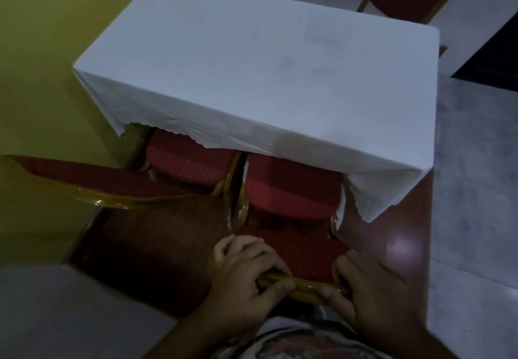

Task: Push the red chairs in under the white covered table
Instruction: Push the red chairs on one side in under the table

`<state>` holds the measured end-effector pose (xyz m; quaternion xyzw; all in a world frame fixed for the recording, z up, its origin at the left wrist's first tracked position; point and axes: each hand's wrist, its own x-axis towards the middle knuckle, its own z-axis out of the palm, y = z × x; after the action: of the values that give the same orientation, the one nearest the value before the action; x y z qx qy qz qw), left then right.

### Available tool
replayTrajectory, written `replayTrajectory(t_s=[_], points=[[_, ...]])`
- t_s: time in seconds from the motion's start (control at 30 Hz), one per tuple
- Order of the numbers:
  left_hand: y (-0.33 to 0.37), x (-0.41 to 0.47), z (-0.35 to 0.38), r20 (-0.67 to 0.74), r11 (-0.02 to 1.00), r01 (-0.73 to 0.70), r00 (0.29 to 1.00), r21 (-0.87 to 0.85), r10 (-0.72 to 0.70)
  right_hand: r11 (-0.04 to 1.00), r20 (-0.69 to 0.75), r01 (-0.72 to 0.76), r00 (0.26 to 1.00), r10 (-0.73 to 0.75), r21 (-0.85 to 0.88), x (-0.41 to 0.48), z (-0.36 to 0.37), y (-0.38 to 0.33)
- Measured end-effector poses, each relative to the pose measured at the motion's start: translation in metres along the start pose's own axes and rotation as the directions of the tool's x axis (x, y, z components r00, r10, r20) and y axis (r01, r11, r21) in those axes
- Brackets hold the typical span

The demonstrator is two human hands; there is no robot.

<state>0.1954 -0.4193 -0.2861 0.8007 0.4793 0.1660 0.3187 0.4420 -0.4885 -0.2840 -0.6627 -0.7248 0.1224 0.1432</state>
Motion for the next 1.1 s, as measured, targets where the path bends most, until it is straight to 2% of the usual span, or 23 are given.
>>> replayTrajectory(t_s=[0.33, 0.53, 0.67, 0.77, 0.97, 1.1], points=[[-0.031, 0.026, -0.034, 0.142, 0.995, -0.094, 0.985, -0.008, 0.095, 0.979, -0.049, -0.198, 0.979, 0.200, 0.040, 0.018, 0.016, -0.045], [-0.036, 0.011, -0.037, 0.183, 0.989, -0.149, 0.972, -0.014, 0.149, 0.972, -0.124, -0.232, 0.964, 0.234, 0.035, 0.005, 0.029, -0.062], [-0.033, 0.006, -0.030, 0.149, 0.987, -0.139, 0.981, 0.081, 0.126, 0.974, -0.184, -0.225, 0.958, 0.219, -0.011, 0.008, 0.030, -0.066], [-0.033, 0.009, -0.029, 0.140, 0.988, -0.128, 0.983, 0.084, 0.116, 0.974, -0.202, -0.223, 0.956, 0.212, -0.033, 0.013, 0.031, -0.066], [-0.033, 0.030, -0.039, 0.156, 0.984, -0.145, 0.979, 0.102, 0.128, 0.962, -0.222, -0.270, 0.937, 0.270, 0.032, 0.032, 0.036, -0.060], [-0.036, 0.036, -0.040, 0.151, 0.984, -0.151, 0.979, 0.099, 0.135, 0.967, -0.222, -0.248, 0.941, 0.255, 0.061, 0.039, 0.035, -0.057]])
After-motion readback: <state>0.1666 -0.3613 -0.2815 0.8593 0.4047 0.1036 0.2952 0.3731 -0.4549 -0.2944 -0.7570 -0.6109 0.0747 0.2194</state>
